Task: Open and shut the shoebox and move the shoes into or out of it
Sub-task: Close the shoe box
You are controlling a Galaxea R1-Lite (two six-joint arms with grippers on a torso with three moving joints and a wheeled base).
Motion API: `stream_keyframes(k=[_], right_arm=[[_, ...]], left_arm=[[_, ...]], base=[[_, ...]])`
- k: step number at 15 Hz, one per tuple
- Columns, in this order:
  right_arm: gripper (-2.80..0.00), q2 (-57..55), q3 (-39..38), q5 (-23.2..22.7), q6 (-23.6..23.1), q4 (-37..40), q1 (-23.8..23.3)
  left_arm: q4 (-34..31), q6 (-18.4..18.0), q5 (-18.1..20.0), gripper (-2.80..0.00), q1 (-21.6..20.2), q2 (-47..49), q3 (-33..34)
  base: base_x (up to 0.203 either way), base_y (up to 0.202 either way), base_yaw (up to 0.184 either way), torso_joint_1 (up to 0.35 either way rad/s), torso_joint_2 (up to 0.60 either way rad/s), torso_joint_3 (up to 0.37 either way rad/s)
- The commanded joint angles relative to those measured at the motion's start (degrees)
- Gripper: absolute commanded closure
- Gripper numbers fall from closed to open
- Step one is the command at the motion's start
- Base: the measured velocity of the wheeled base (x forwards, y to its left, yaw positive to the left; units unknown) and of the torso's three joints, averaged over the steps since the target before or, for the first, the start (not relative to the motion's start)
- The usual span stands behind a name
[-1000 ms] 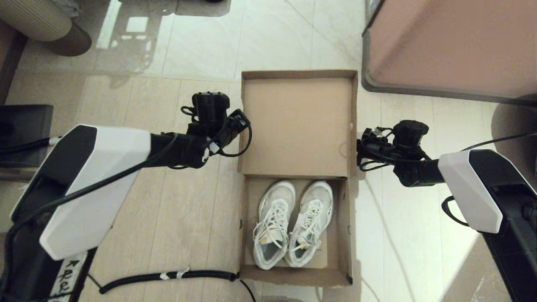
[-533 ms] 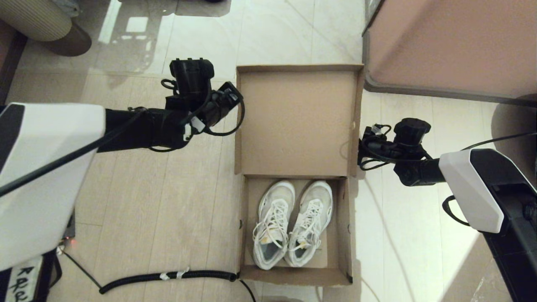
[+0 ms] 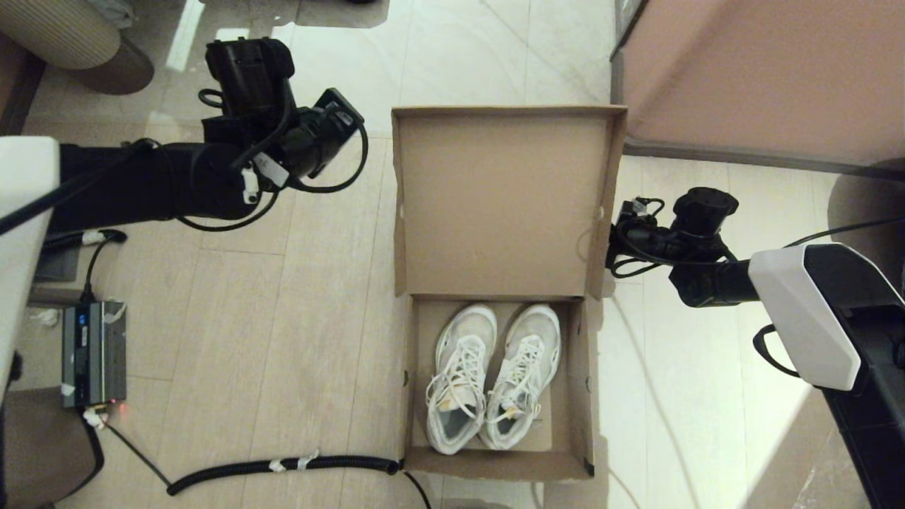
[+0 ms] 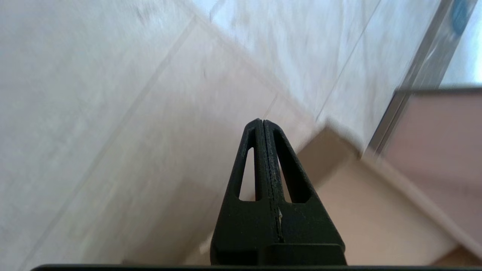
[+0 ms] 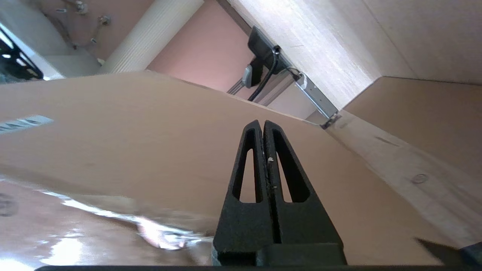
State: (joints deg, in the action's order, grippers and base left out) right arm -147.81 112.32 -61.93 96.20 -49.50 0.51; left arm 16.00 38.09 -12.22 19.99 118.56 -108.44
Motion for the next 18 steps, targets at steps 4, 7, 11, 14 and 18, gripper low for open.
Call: stream_keyframes(k=[4, 7, 11, 14, 18], right_arm=[[0.00, 3.26, -0.02, -2.57, 2.96, -0.34, -0.70], [0.00, 4.91, -0.18, -4.68, 4.55, -0.25, -0.94], [0.00, 7.51, -1.19, -10.37, 5.31, -0.09, -1.14], [0.00, 8.77, -1.56, -14.43, 7.52, -0.33, -2.00], [0.00, 12.44, -6.71, -20.25, 8.03, -0.37, -2.34]], left_arm=[[-0.62, 0.23, -0.09, 0.00, -2.61, -2.63, -0.40], [-0.53, 0.23, 0.07, 0.00, -3.08, -2.45, -0.46], [-0.45, 0.23, 1.95, 0.00, -3.89, -0.81, -2.03], [0.23, 0.15, 3.90, 0.00, -4.31, 1.57, -2.21], [0.44, 0.23, 4.14, 0.00, -4.78, 2.03, -2.22]], base=[[0.000, 0.000, 0.000, 0.000, 0.00, 0.000], [0.000, 0.000, 0.000, 0.000, 0.00, 0.000], [0.000, 0.000, 0.000, 0.000, 0.00, 0.000], [0.000, 0.000, 0.000, 0.000, 0.00, 0.000], [0.000, 0.000, 0.000, 0.000, 0.00, 0.000]])
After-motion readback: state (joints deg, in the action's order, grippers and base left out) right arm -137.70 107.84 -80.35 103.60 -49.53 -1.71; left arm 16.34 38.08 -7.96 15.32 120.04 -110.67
